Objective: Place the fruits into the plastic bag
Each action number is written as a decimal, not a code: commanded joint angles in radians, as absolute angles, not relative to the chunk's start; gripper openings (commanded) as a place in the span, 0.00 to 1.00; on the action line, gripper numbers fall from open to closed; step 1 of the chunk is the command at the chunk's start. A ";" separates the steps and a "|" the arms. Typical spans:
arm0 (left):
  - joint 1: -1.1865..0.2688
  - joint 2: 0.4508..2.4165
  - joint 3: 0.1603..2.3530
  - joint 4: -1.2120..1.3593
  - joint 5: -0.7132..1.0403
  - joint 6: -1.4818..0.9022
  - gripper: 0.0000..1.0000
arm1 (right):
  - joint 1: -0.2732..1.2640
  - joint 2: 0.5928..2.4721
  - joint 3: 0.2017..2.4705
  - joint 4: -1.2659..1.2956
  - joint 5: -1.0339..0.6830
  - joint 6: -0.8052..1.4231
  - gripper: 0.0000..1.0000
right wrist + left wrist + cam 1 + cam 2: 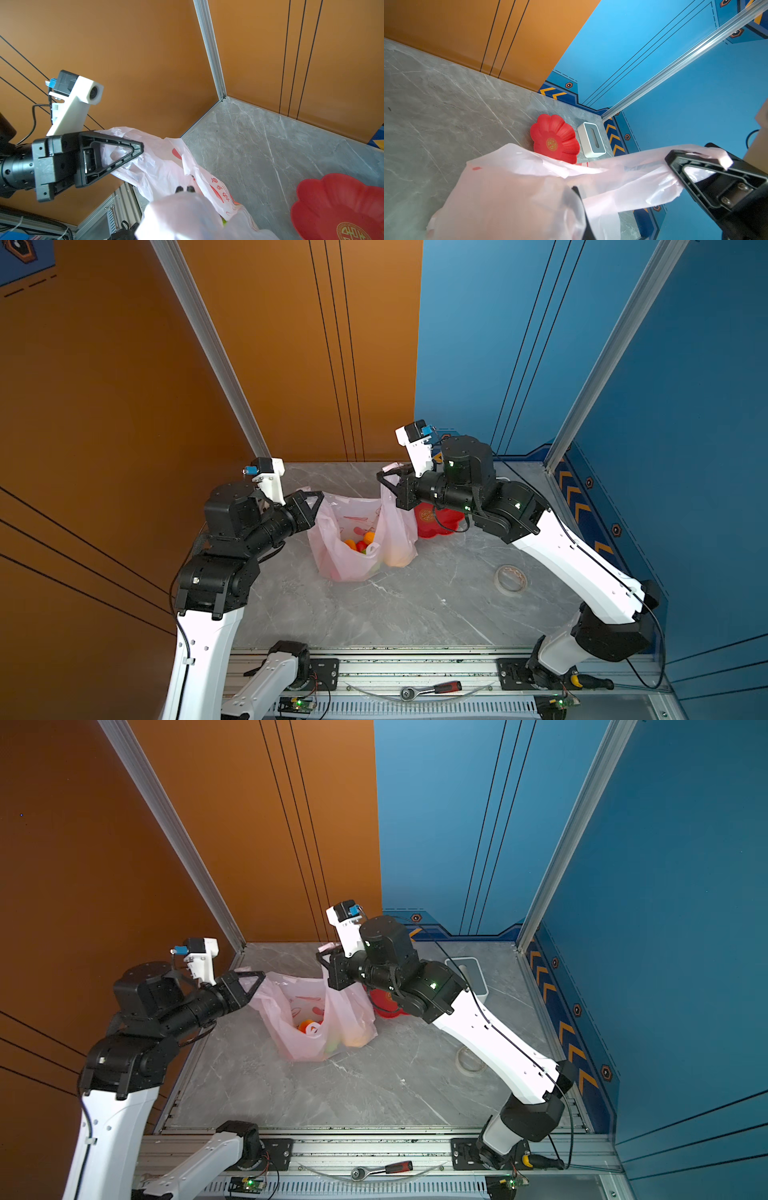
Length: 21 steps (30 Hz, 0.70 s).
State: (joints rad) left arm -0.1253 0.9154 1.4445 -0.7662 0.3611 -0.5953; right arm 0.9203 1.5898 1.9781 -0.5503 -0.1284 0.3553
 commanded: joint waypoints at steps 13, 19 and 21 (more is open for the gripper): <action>-0.205 0.940 1.442 -0.726 0.298 -0.573 0.00 | 0.931 1.554 1.940 -0.505 -0.120 0.327 0.00; -0.207 0.959 1.433 -0.731 0.311 -0.586 0.00 | 0.907 1.555 1.898 -0.498 -0.154 0.359 0.00; -0.231 0.965 1.452 -0.730 0.303 -0.587 0.00 | 0.915 1.542 1.896 -0.499 -0.151 0.352 0.00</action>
